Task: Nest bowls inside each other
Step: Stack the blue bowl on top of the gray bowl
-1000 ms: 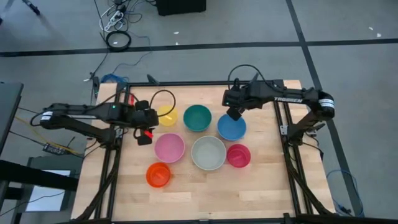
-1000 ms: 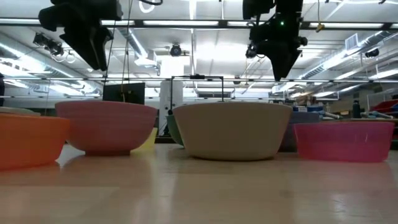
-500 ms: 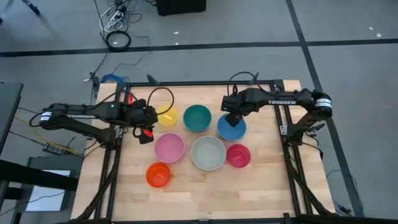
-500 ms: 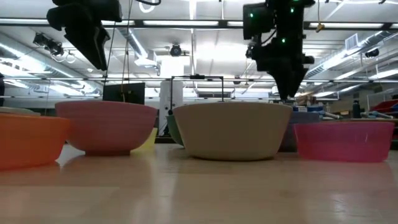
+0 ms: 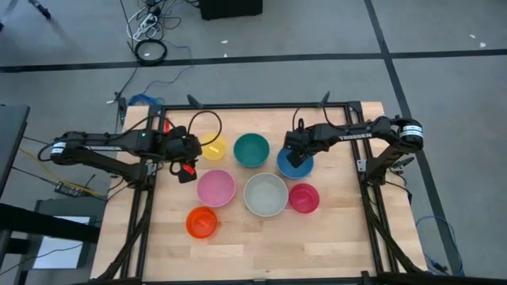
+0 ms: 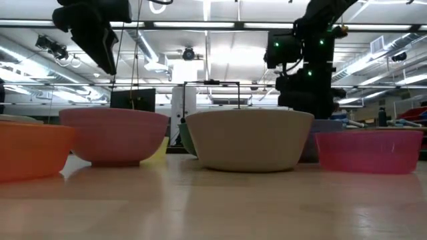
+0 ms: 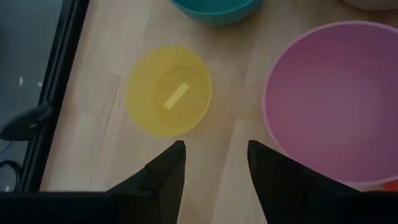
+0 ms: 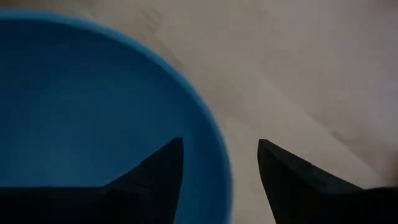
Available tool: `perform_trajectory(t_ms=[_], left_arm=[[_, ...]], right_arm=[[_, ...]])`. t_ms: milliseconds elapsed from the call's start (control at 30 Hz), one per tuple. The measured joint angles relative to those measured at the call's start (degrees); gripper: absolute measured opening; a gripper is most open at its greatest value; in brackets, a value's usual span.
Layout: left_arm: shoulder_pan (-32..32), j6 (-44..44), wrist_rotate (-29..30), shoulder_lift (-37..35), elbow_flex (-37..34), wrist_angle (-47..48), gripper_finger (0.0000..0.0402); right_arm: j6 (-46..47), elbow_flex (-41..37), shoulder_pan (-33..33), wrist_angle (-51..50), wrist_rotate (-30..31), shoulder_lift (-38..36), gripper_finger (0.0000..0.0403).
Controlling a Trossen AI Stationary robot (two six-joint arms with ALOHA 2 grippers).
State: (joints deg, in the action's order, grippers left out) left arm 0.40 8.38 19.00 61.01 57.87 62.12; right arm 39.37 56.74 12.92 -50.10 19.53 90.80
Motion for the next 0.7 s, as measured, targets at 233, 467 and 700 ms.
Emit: perform_trajectory(t_ms=[233,467,700], left_arm=[[0.0,-1.6,0.0,0.0,0.0,-2.9,0.0182],[0.0,-2.1,0.0,0.0,0.0,-4.3,0.0182],[0.0,-2.1,0.0,0.0,0.0,-5.1,0.0182]], right_arm=[[-0.9,-4.2,1.9,6.5,-1.0,0.0,0.0162],[-1.5,-3.9,4.5,8.6,-2.7,-0.7,0.0016],[-5.1,-1.8,8.1,4.4,-1.7,-7.0,0.0001]])
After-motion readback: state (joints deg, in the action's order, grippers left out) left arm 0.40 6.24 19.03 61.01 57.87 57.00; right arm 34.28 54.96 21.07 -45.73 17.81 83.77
